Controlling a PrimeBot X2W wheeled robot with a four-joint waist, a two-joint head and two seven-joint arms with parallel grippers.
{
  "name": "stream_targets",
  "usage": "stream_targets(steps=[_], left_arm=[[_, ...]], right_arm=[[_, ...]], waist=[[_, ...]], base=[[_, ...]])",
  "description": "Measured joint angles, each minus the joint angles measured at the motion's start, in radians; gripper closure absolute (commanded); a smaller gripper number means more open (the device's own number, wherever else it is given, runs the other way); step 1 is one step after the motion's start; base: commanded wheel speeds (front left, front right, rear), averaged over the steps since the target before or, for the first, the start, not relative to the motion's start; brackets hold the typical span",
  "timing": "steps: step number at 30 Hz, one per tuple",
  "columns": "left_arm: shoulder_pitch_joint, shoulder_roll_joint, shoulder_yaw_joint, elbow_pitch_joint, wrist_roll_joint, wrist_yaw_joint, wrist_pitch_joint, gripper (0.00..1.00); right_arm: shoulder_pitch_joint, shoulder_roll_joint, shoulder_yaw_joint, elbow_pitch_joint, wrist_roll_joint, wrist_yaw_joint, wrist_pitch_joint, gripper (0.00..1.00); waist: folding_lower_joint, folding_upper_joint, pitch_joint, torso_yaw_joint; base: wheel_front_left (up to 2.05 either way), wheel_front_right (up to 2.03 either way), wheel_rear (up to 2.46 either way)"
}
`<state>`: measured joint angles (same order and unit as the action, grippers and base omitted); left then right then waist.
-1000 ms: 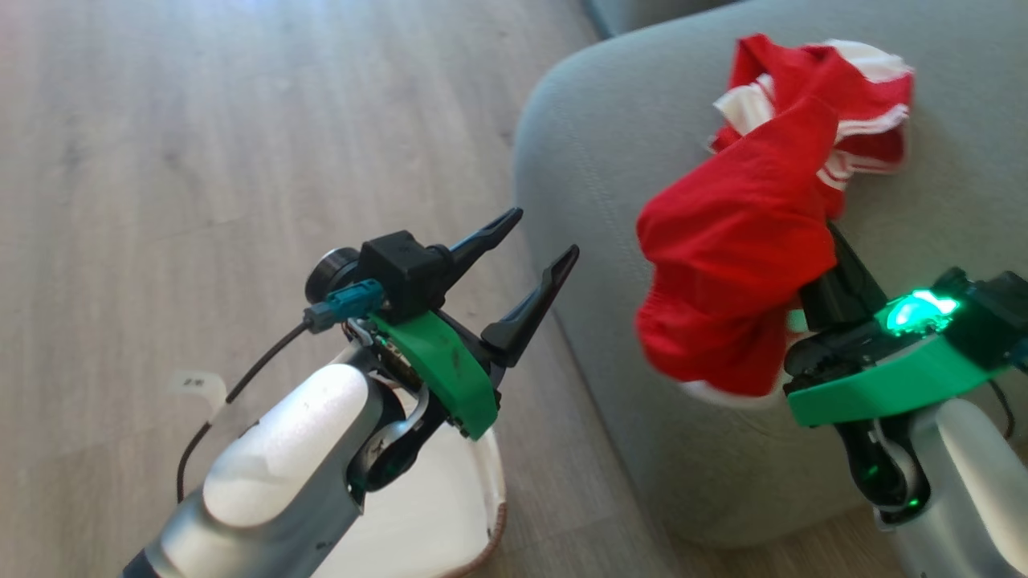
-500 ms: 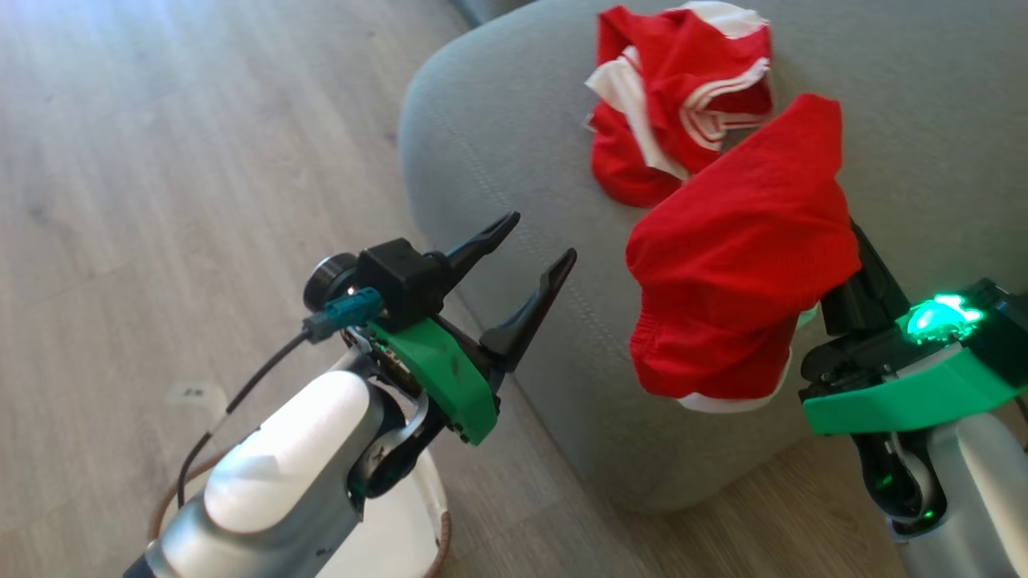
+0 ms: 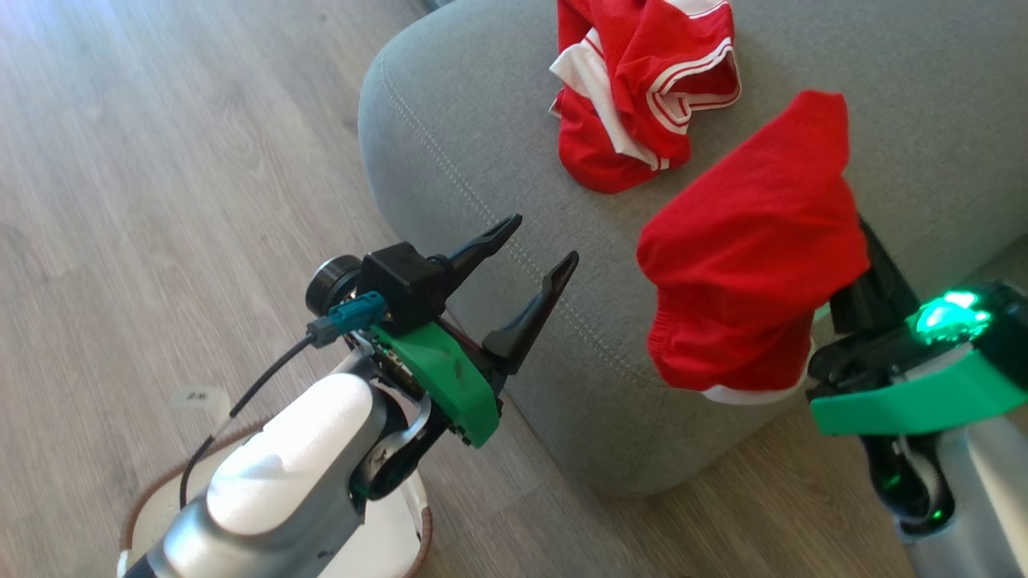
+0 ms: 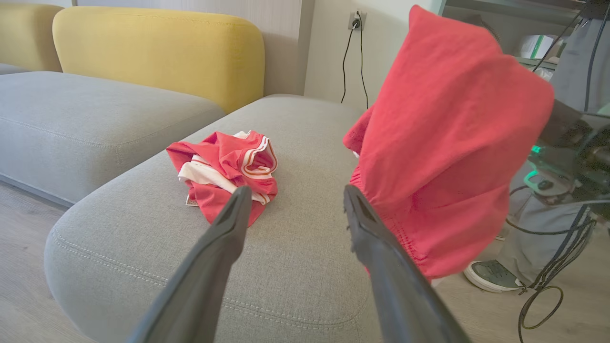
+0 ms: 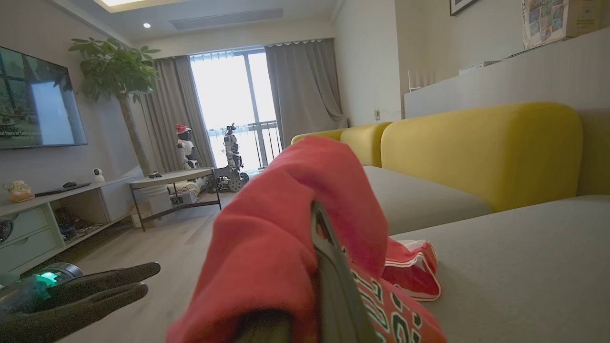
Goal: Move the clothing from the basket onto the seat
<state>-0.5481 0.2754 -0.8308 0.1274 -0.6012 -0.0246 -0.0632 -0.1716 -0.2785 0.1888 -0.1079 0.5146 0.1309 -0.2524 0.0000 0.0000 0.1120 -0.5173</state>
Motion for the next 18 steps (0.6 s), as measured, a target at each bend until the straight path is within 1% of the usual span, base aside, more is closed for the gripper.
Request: stream_targets(steps=[4,8,10,18], left_arm=[[-0.002,0.004,-0.001,-0.007,0.006,0.000,0.002,0.00],[-0.023,0.008,-0.004,-0.023,0.010,-0.001,0.020,0.00],[-0.045,0.010,-0.004,-0.030,0.016,-0.002,0.028,0.00],[-0.111,0.041,-0.010,-0.068,0.036,-0.007,0.080,0.00]], right_arm=[[-0.077,-0.021,-0.016,0.028,-0.002,0.000,0.008,1.00],[-0.228,-0.074,-0.023,0.073,0.007,0.000,0.030,1.00],[-0.297,-0.088,-0.025,0.099,0.021,0.000,0.034,1.00],[-0.548,-0.182,-0.018,0.306,0.107,0.000,0.054,1.00]], waist=[[0.0000,0.0000,0.029,0.008],[0.0000,0.0000,0.063,0.023],[0.0000,0.0000,0.084,0.033],[0.0001,0.0000,0.192,0.086]], base=[[0.00,0.00,0.00],[0.00,0.00,0.00],[0.00,0.00,0.00],[0.00,0.00,0.00]])
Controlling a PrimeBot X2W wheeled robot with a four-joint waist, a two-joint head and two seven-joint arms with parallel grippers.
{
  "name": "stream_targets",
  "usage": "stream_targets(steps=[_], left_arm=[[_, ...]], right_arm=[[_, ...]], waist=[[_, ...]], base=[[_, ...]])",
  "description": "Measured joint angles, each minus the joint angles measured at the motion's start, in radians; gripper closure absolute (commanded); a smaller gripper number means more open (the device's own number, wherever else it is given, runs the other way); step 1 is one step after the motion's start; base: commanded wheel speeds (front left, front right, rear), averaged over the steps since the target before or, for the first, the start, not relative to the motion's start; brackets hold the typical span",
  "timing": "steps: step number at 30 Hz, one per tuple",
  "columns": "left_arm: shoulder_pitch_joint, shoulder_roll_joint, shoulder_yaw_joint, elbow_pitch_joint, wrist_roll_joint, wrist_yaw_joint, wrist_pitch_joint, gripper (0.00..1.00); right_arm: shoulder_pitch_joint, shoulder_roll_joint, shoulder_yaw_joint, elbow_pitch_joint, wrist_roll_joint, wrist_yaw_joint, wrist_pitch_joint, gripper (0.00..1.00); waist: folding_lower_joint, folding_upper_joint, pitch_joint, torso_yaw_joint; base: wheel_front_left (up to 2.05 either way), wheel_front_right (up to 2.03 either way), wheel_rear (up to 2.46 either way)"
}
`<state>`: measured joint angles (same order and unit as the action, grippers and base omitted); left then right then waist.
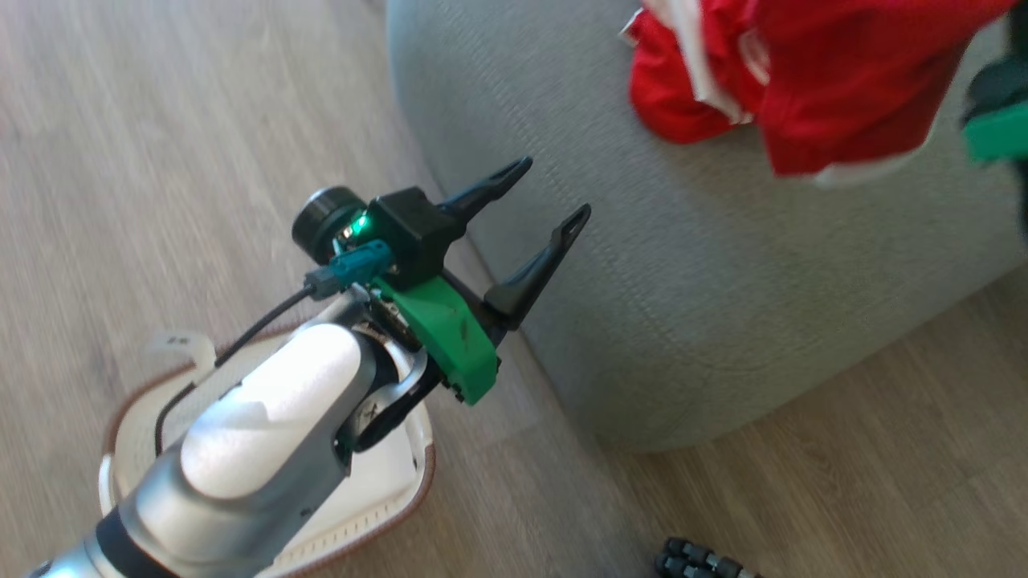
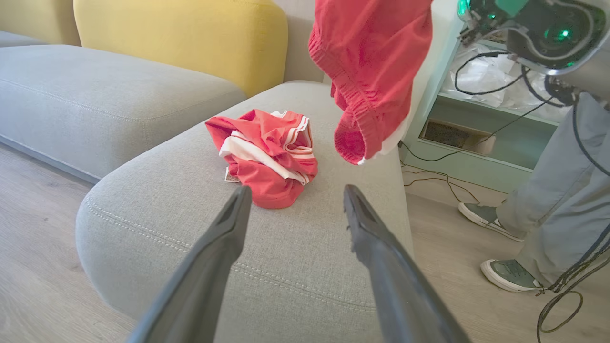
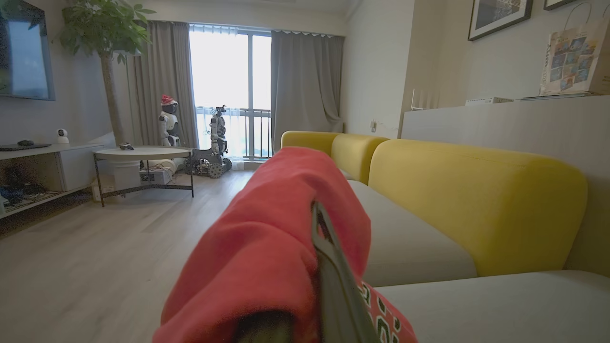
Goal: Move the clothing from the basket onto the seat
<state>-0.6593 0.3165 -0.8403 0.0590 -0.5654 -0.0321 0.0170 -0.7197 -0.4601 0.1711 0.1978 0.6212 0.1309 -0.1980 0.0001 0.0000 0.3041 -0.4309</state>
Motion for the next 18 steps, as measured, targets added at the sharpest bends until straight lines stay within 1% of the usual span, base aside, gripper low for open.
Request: stream_targets(steps=[7,10,11,17,18], left_arm=[[-0.067,0.006,-0.013,-0.032,0.017,-0.012,0.027,0.00],[-0.092,0.007,-0.018,-0.040,0.027,-0.014,0.034,0.00],[-0.100,0.006,-0.019,-0.044,0.027,-0.021,0.034,0.00],[-0.133,0.004,-0.022,-0.057,0.038,-0.025,0.035,0.00],[-0.133,0.004,-0.022,-0.057,0.038,-0.025,0.035,0.00]], right_arm=[[-0.188,-0.092,0.027,0.199,0.054,0.000,-0.003,1.00],[-0.243,-0.124,0.034,0.274,0.057,0.000,-0.007,1.00],[-0.257,-0.135,0.034,0.299,0.053,0.000,-0.013,1.00],[-0.335,-0.168,0.025,0.439,0.016,0.000,-0.015,1.00],[-0.335,-0.168,0.025,0.439,0.016,0.000,-0.015,1.00]], waist=[[0.0002,0.0000,0.102,0.056],[0.0002,0.0000,0.142,0.081],[0.0002,0.0000,0.155,0.089],[0.0001,0.0000,0.225,0.131],[0.0001,0.0000,0.225,0.131]], base=[[0.00,0.00,0.00],[0.00,0.00,0.00],[0.00,0.00,0.00],[0.00,0.00,0.00],[0.00,0.00,0.00]])
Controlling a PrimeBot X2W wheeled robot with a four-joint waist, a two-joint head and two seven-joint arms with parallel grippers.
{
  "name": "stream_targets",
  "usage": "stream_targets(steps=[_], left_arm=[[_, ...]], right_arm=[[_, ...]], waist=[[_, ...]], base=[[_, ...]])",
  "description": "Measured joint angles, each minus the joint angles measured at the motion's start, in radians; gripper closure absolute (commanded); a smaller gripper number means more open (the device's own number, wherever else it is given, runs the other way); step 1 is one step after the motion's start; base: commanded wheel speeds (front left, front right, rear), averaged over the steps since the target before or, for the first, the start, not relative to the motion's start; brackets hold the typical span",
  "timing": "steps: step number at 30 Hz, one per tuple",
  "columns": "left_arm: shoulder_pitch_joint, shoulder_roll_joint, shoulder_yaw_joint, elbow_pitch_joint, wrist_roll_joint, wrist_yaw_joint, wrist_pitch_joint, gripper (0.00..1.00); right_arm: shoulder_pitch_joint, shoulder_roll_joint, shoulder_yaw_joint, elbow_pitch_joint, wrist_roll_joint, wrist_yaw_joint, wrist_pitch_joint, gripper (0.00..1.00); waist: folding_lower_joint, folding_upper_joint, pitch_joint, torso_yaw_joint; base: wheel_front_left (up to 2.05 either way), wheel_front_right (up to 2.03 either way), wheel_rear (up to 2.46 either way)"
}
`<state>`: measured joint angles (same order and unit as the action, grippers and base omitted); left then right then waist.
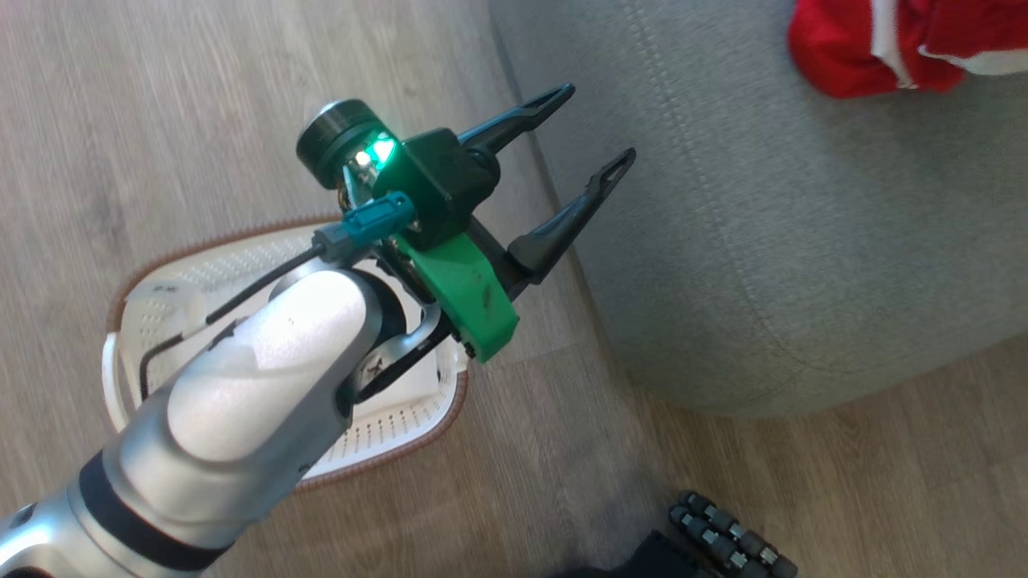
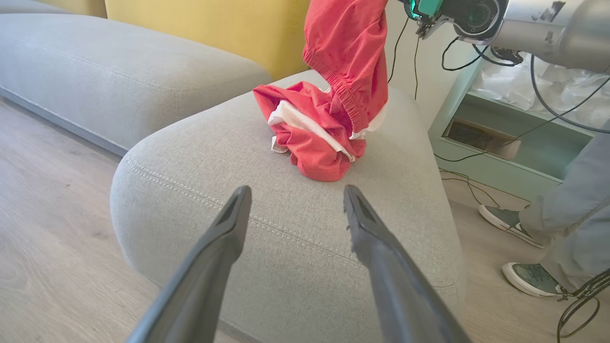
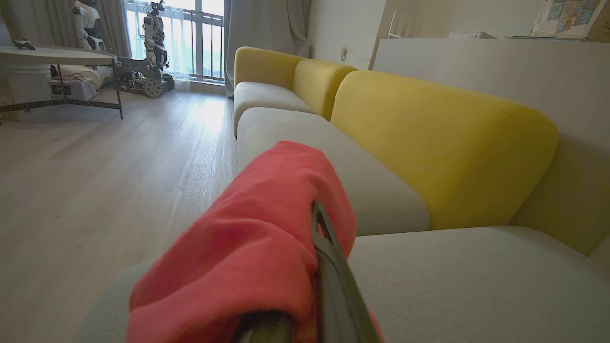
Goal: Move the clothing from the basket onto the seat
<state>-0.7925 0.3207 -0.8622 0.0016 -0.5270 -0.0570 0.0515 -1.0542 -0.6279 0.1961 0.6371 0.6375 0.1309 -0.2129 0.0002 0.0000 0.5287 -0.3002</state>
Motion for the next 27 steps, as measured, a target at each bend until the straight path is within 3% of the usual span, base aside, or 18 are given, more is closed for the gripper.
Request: stream_targets(steps=[5,14,16,18,21,22,23,27], left_arm=[[-0.025,-0.004,-0.002,-0.001,0.005,-0.006,0.000,0.00],[-0.038,-0.007,-0.002,0.009,0.005,-0.006,-0.017,0.00],[-0.043,-0.007,-0.002,0.010,0.005,-0.006,-0.019,0.00],[-0.044,-0.007,-0.002,0.014,0.005,-0.006,-0.020,0.00],[-0.044,-0.008,-0.002,0.027,0.003,-0.006,-0.027,0.00],[-0.043,-0.008,-0.002,0.031,0.002,-0.006,-0.029,0.00],[-0.043,-0.008,-0.002,0.035,0.002,-0.006,-0.034,0.00],[-0.042,-0.011,-0.002,0.048,-0.007,-0.005,-0.050,0.00]], right_arm=[[-0.043,-0.002,0.006,0.119,-0.035,0.000,0.025,1.00],[-0.043,0.037,0.108,0.284,-0.036,0.000,0.237,1.00],[-0.043,0.037,0.122,0.296,-0.025,0.000,0.269,0.93],[-0.043,0.037,0.133,0.303,-0.010,0.000,0.290,0.73],[-0.043,0.036,0.147,0.304,0.000,0.000,0.301,0.50],[-0.043,0.035,0.156,0.304,0.006,0.000,0.303,0.16],[-0.043,0.035,0.166,0.304,0.011,0.000,0.308,0.00],[-0.043,0.034,0.202,0.307,0.027,0.000,0.353,0.00]], waist=[[0.0000,0.0000,0.052,0.029],[-0.0001,0.0000,0.084,0.075],[-0.0001,0.0000,0.082,0.079],[-0.0001,0.0000,0.079,0.081],[-0.0001,0.0000,0.070,0.081],[-0.0001,0.0000,0.065,0.081],[-0.0001,0.0000,0.059,0.080],[-0.0002,0.0000,0.025,0.074]], base=[[0.00,0.00,0.00],[0.00,0.00,0.00],[0.00,0.00,0.00],[0.00,0.00,0.00],[0.00,0.00,0.00],[0.00,0.00,0.00],[0.00,0.00,0.00],[0.00,0.00,0.00]])
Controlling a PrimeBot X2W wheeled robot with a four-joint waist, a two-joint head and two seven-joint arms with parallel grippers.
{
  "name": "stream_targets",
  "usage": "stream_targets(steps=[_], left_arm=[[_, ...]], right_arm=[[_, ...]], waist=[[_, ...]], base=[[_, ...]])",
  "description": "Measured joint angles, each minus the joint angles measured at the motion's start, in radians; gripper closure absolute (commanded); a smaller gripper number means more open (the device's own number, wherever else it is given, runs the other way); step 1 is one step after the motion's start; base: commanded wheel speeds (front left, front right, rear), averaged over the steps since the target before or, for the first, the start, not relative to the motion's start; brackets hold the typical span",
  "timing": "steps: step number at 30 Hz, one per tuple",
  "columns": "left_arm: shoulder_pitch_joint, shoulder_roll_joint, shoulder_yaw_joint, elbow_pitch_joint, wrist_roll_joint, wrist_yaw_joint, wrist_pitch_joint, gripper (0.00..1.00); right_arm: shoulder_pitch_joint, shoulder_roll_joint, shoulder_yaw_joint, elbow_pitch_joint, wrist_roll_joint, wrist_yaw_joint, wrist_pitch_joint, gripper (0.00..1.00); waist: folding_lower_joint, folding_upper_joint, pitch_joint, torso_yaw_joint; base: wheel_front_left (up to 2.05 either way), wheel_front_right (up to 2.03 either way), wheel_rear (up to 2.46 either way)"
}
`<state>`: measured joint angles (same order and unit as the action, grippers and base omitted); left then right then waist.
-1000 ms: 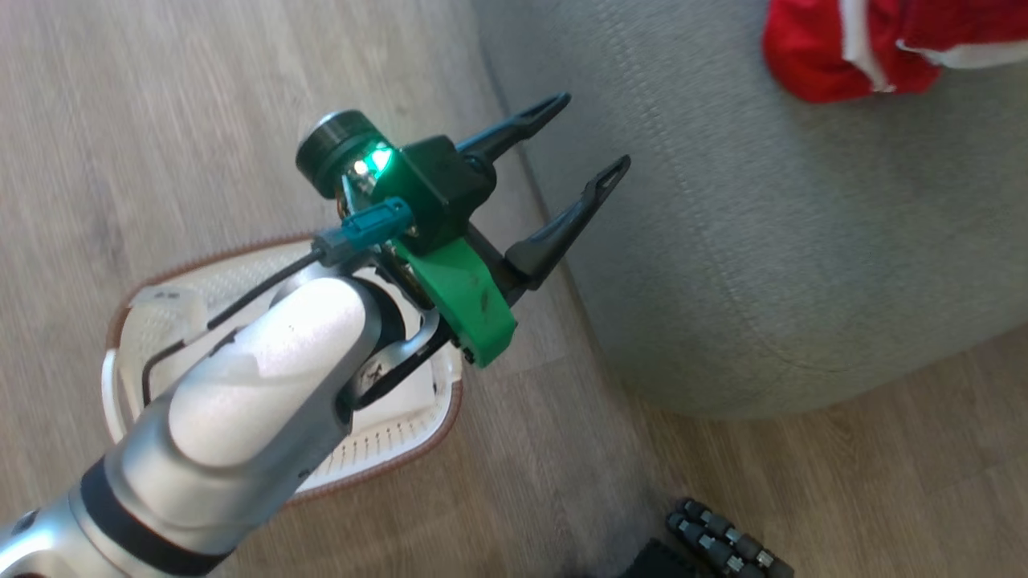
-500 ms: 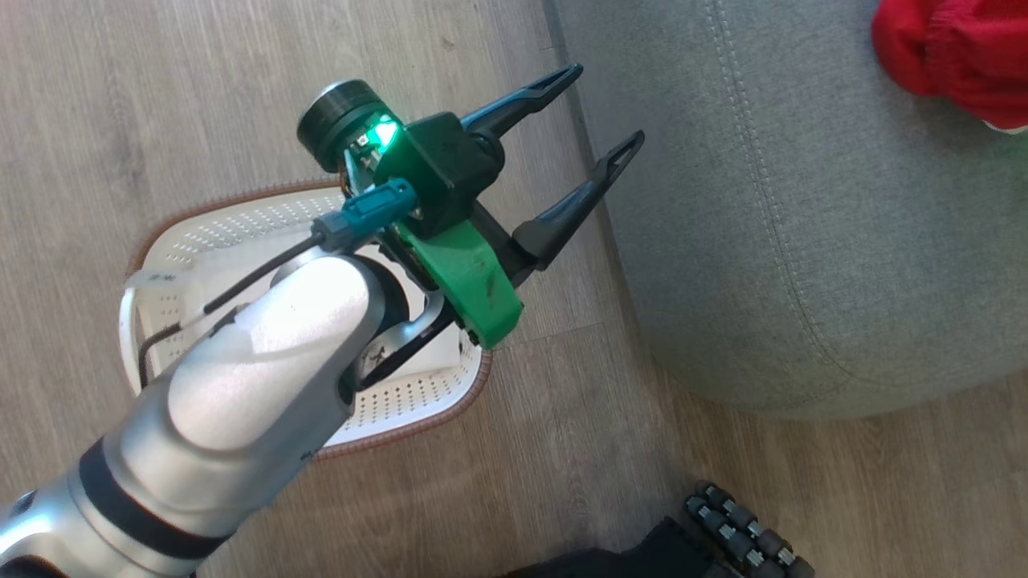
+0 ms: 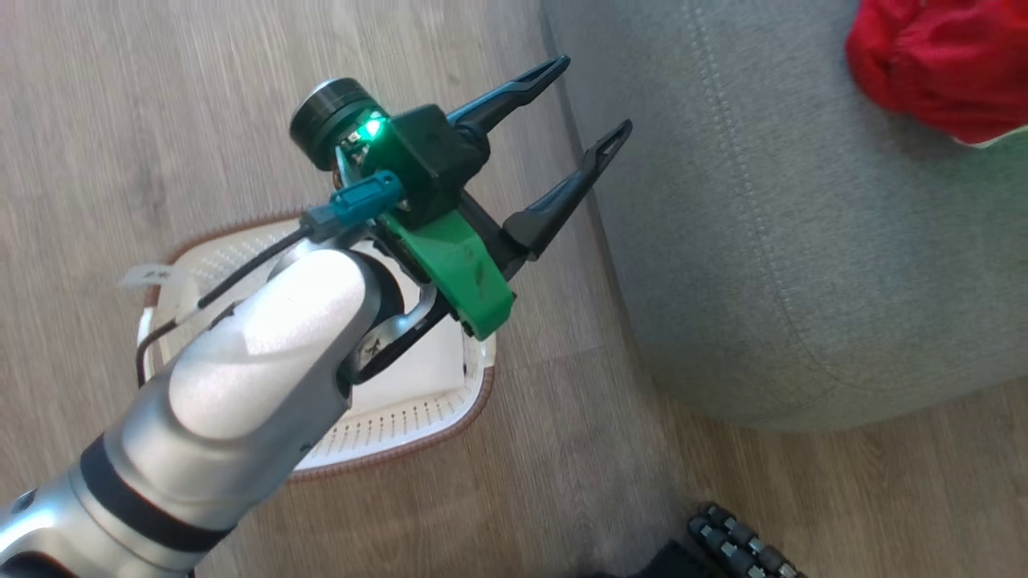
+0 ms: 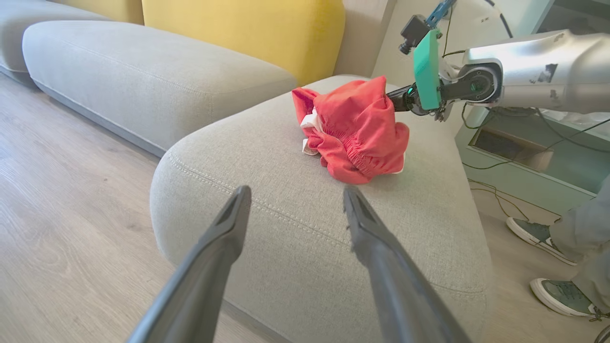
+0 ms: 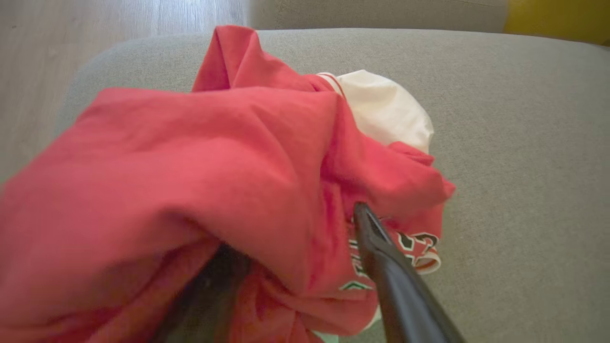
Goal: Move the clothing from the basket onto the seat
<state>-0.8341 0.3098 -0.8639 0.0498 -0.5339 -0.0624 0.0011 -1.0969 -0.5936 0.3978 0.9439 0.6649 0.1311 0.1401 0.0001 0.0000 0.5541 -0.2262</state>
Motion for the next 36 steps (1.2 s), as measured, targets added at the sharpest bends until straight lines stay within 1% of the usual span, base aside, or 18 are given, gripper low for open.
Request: stream_targets(steps=[6,12,16,19,22,29,30,36], left_arm=[[0.035,0.000,0.002,0.028,-0.019,0.002,-0.030,0.00],[0.100,0.001,0.006,0.051,-0.045,0.021,-0.057,0.00],[0.142,0.005,0.016,0.054,-0.064,0.045,-0.083,0.00],[0.177,0.007,0.031,0.055,-0.078,0.057,-0.097,0.00],[0.205,0.011,0.037,0.056,-0.088,0.069,-0.113,0.00],[0.272,0.018,0.059,0.057,-0.114,0.104,-0.147,0.00],[0.294,0.028,0.067,0.058,-0.115,0.116,-0.156,0.00],[0.348,0.050,0.099,0.055,-0.140,0.145,-0.176,0.00]], right_arm=[[0.011,-0.014,0.067,-0.032,0.048,0.000,0.073,0.00],[0.092,-0.054,0.137,-0.104,0.106,0.000,0.134,0.00],[0.132,-0.084,0.166,-0.173,0.139,0.000,0.132,0.00],[0.151,-0.116,0.171,-0.221,0.159,0.000,0.104,0.00],[0.179,-0.135,0.152,-0.269,0.192,0.000,0.045,0.00],[0.317,-0.162,0.110,-0.404,0.198,0.000,-0.068,0.00],[0.355,-0.170,0.082,-0.436,0.196,0.000,-0.088,0.00],[0.462,-0.168,-0.030,-0.540,0.156,0.000,-0.142,0.00]], waist=[[0.0000,0.0000,-0.080,-0.014],[-0.0001,0.0000,-0.177,-0.031],[-0.0001,0.0000,-0.244,-0.041],[-0.0001,0.0001,-0.293,-0.044],[-0.0001,0.0000,-0.338,-0.041],[-0.0001,0.0001,-0.424,-0.002],[-0.0001,0.0001,-0.441,0.016],[-0.0001,0.0001,-0.483,0.078]], base=[[0.00,0.00,0.00],[0.00,0.00,0.00],[0.00,0.00,0.00],[0.00,0.00,0.00],[0.00,0.00,0.00],[0.00,0.00,0.00],[0.00,0.00,0.00],[0.00,0.00,0.00]])
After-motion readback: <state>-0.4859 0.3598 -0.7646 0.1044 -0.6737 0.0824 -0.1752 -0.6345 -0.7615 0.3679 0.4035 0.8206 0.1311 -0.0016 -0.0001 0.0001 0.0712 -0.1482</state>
